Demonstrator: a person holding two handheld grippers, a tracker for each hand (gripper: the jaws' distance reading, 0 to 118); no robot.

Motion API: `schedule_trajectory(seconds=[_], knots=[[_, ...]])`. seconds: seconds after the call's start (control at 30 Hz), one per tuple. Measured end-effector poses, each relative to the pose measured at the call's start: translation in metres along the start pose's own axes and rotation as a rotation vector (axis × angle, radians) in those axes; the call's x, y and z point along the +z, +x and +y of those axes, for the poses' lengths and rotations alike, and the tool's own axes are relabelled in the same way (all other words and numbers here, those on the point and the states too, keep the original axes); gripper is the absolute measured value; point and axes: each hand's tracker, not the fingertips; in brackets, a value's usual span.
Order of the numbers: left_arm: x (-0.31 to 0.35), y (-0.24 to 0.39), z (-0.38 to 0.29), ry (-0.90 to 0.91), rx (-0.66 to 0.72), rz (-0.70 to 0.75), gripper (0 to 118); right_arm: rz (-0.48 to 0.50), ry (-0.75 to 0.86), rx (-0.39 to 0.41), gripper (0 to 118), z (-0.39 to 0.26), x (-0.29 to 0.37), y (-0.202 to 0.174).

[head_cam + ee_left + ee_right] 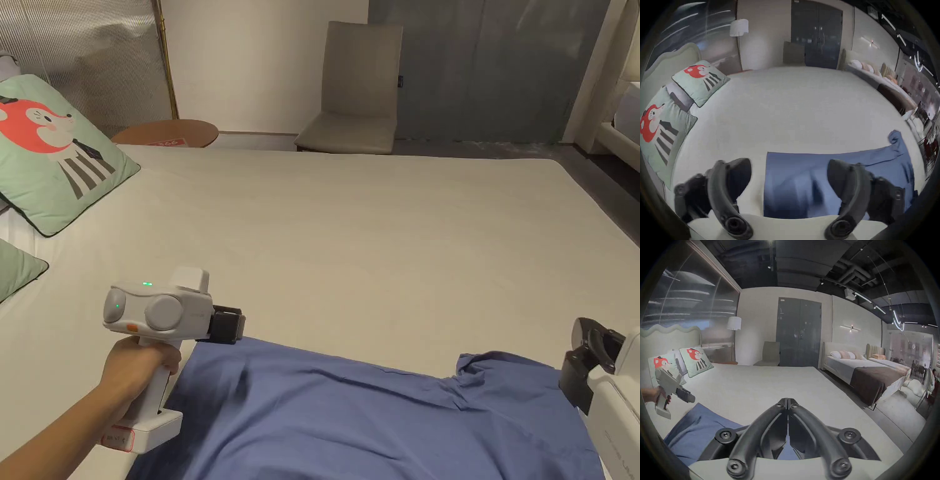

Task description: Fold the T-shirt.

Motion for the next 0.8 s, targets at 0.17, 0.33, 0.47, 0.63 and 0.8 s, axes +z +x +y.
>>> schedule_trajectory(seconds=[0.17,0.33,0.47,0.63,0.8], knots=[[-0.052,-0.001,0.004,-0.089,0.012,0.028,87,-0.023,-0.049,-0.002,1,-0.017,-0.017,0.007],[-0.076,0.011,-0.002,-0.141,0.024,0.026,54,-0.046,-0.093,0.006,1,-0.030,-0.025,0.015],[-0.077,0.017,-0.010,-0.117,0.012,0.026,38,-0.054,-0.115,0.003,1,-0.032,-0.029,0.021],[-0.069,0.028,-0.009,-0.092,-0.052,0.044,2,-0.052,-0.163,-0.028,1,-0.031,-0.040,0.031],[-0.025,0.023,-0.005,0.001,-0.021,0.016,2,-0.050,-0.335,-0.059,4,-0.035,-0.089,0.054]])
